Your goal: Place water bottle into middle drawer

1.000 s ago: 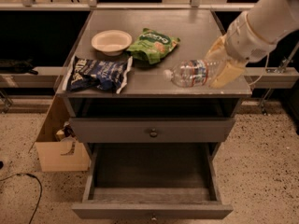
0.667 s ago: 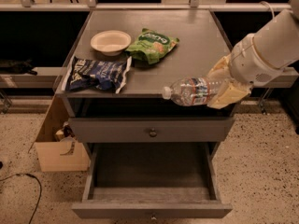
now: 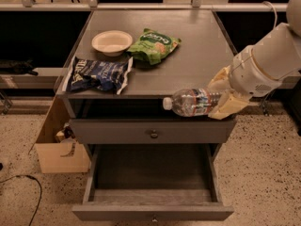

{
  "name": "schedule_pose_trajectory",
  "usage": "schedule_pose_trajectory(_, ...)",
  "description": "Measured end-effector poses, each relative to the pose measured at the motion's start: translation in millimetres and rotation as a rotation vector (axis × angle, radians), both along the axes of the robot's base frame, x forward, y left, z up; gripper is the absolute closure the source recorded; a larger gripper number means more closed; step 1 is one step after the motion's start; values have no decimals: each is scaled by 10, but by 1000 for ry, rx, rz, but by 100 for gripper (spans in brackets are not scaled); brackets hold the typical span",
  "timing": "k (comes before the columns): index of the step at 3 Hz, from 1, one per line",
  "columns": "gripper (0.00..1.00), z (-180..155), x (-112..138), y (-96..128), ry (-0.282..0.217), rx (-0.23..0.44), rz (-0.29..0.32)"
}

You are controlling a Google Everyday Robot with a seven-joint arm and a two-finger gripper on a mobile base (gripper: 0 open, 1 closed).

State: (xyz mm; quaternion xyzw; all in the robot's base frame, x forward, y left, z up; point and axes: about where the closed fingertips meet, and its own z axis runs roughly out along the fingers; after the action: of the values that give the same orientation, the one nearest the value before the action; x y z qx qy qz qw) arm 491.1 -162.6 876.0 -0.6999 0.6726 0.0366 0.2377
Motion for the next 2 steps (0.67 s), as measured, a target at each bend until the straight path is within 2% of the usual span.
schedule_pose_trajectory(1, 100, -232, -66, -34, 39, 42, -33)
schedule_pose_trajectory(2, 100, -599, -269, -71, 93, 113, -87)
